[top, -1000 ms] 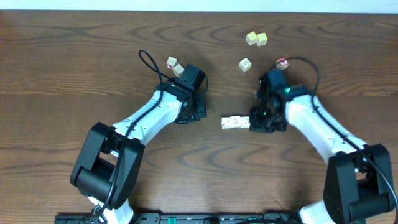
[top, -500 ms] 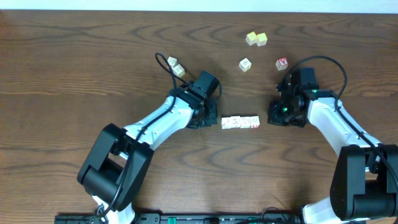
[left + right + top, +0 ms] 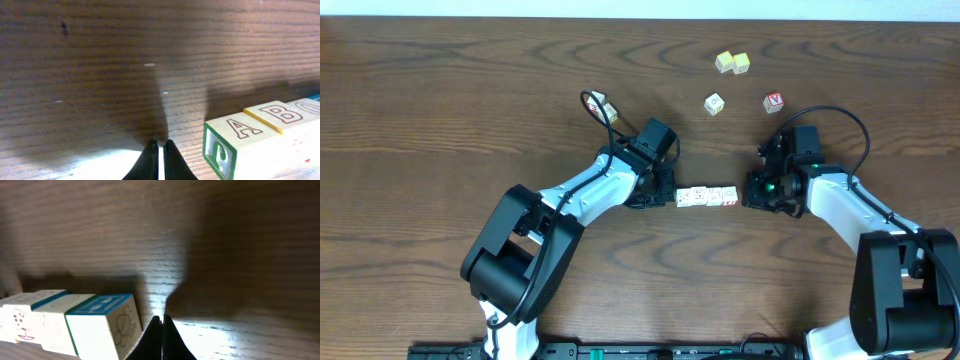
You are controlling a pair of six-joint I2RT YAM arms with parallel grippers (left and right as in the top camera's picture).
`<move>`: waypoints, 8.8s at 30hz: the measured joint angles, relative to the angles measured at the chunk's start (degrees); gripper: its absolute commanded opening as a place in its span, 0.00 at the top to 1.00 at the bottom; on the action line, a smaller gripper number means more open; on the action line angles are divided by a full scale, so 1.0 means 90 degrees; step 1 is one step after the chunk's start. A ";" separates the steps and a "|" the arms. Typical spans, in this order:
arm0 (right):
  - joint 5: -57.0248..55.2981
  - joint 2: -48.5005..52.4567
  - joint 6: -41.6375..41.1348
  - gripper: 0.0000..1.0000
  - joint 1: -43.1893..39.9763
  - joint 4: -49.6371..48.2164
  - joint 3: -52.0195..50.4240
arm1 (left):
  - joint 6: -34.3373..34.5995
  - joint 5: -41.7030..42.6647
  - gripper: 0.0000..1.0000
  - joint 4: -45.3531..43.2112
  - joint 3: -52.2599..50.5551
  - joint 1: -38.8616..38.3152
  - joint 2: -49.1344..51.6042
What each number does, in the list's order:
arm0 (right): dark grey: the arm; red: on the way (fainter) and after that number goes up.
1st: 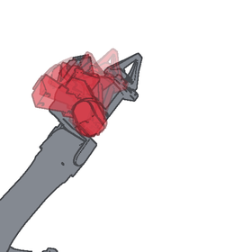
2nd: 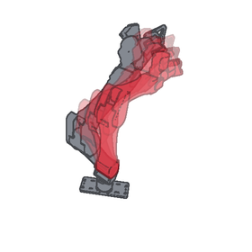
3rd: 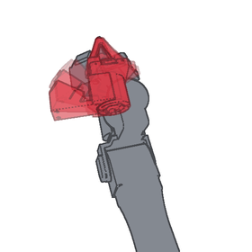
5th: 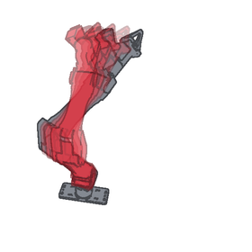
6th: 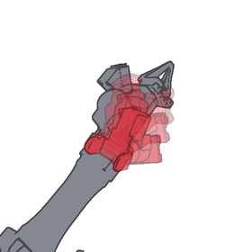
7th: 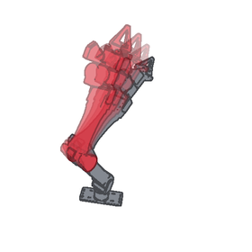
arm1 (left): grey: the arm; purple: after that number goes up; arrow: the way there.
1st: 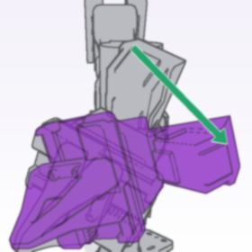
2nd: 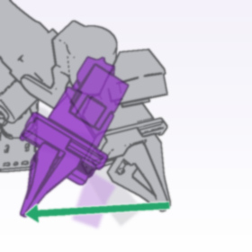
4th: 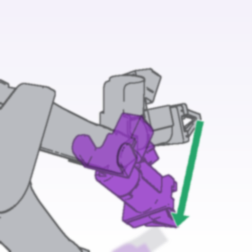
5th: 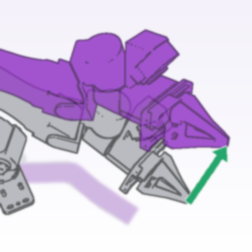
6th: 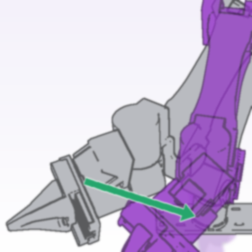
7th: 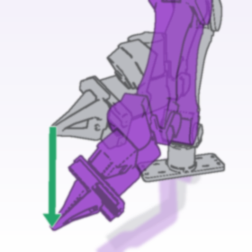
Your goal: Lift 4 blocks
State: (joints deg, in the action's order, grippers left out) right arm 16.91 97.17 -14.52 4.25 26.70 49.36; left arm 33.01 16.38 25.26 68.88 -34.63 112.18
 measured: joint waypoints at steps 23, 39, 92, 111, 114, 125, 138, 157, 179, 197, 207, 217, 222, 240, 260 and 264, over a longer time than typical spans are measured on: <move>-0.0097 0.0000 -0.0389 0.99 0.0520 -0.0160 0.0000 | -0.0172 0.0112 0.93 -0.0223 0.0002 -0.0248 0.0095; -0.0102 0.0000 -0.0483 0.99 0.0532 -0.0160 0.0000 | -0.0342 0.0185 0.93 -0.0209 0.0002 -0.0231 0.0095; -0.0112 -0.0911 -0.0486 0.99 0.0746 0.0393 -0.0007 | -0.0364 0.0121 0.92 0.0398 0.0000 -0.0204 -0.0721; -0.0007 -0.0911 -0.0495 0.99 0.0746 0.0420 -0.0005 | -0.0364 0.0124 0.93 0.0539 0.0000 -0.0199 -0.0799; -0.0010 -0.0911 -0.0505 0.99 0.0746 0.0435 -0.0005 | -0.0364 0.0146 0.93 0.0544 0.0000 -0.0199 -0.0799; -0.0002 -0.1149 -0.0529 0.99 0.0746 0.0464 -0.0005 | -0.0364 0.0138 0.93 0.0554 0.0000 -0.0194 -0.0952; 0.0027 -0.1469 -0.0614 0.99 0.0743 0.0597 -0.0005 | -0.0364 0.0143 0.93 0.0653 0.0000 -0.0175 -0.1256; 0.0019 -0.1911 -0.0748 0.99 0.0760 0.0605 -0.0005 | -0.0364 0.0143 0.93 0.0699 0.0000 -0.0175 -0.1484; -0.0007 -0.2225 -0.0872 0.99 0.0780 0.0687 0.0012 | -0.0362 0.0146 0.93 0.0716 0.0000 -0.0158 -0.1739; -0.0002 -0.2229 -0.0877 0.99 0.0780 0.0707 0.0012 | -0.0362 0.0146 0.93 0.0714 0.0000 -0.0158 -0.1739; 0.0000 -0.2232 -0.0899 0.99 0.0780 0.0709 0.0015 | -0.0362 0.0146 0.93 0.0714 0.0000 -0.0158 -0.1739; 0.0000 -0.2232 -0.0903 0.99 0.0782 0.0714 0.0015 | -0.0362 0.0146 0.93 0.0716 0.0000 -0.0158 -0.1746; -0.0007 -0.2232 -0.0916 0.99 0.0782 0.0716 0.0015 | -0.0364 0.0146 0.93 0.0716 0.0000 -0.0158 -0.1877; -0.0112 -0.2511 -0.0947 0.99 0.0908 0.0794 0.0022 | -0.0364 0.0119 0.93 0.0746 0.0000 -0.0129 -0.1989; -0.0117 -0.2511 -0.0947 0.99 0.0918 0.0869 0.0022 | -0.0364 0.0119 0.93 0.0746 0.0000 -0.0129 -0.1989; -0.0117 -0.2511 -0.0947 0.99 0.0918 0.0879 0.0022 | -0.0364 0.0121 0.93 0.0746 0.0000 -0.0129 -0.1989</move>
State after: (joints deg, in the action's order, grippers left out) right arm 15.86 74.56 -23.05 12.51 34.61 49.56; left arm 29.74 17.47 31.97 68.88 -35.79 94.28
